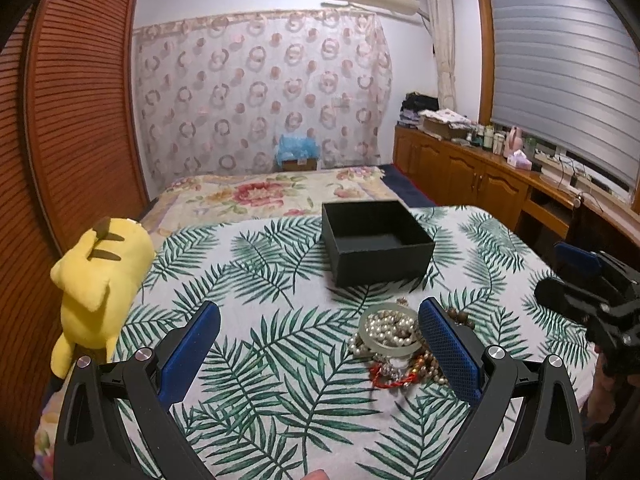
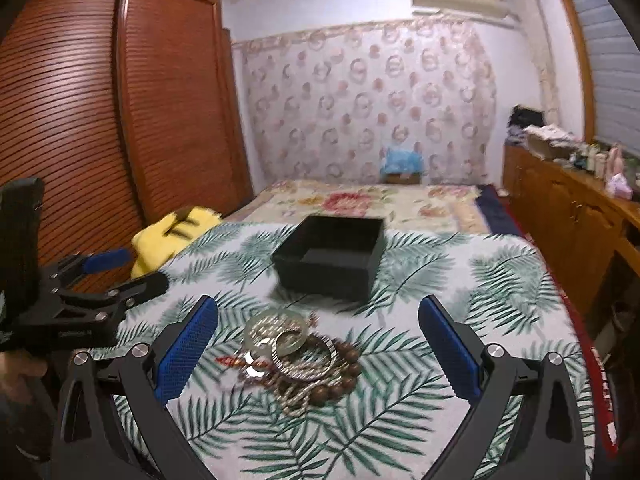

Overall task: Organize jewelry
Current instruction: 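Grasp the silver cuff bangle with the right tool while the left tool grasps the jade bangle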

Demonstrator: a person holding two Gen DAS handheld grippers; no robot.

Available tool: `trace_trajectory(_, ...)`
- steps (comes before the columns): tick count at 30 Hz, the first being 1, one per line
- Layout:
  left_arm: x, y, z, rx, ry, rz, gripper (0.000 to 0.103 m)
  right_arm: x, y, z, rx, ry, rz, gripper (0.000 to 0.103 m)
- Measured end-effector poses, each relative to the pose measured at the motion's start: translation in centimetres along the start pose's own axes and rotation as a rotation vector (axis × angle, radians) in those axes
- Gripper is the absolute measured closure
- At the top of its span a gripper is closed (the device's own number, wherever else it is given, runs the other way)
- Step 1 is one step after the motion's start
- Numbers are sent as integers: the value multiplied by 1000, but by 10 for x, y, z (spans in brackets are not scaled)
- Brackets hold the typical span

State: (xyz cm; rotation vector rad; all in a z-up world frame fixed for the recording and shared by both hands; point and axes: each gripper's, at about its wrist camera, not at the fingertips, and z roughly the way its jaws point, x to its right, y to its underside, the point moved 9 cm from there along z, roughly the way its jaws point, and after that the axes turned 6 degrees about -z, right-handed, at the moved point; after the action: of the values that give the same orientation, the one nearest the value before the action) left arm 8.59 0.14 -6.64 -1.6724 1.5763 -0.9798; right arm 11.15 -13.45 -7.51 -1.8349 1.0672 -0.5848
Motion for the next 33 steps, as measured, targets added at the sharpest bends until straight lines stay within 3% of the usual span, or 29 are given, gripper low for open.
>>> trace_trajectory(11,-11,23,27,-103,17,10,7,-18,36,48,-180,-147,-42,27)
trace_trajectory(20,-20,40,45,-175,28,-6,7,-13,50,83,-269,-218,9,29)
trace_trajectory(30,-21,55,57,-221,32,0,7,-13,62,109,-342,-225,-10,30)
trace_trajectory(32,-20,56,59,-229,41,-3,7,-13,62,109,-341,-222,-27,39)
trace_trajectory(33,-19,57,59,-232,48,-3,7,-14,61,107,-337,-226,-34,39)
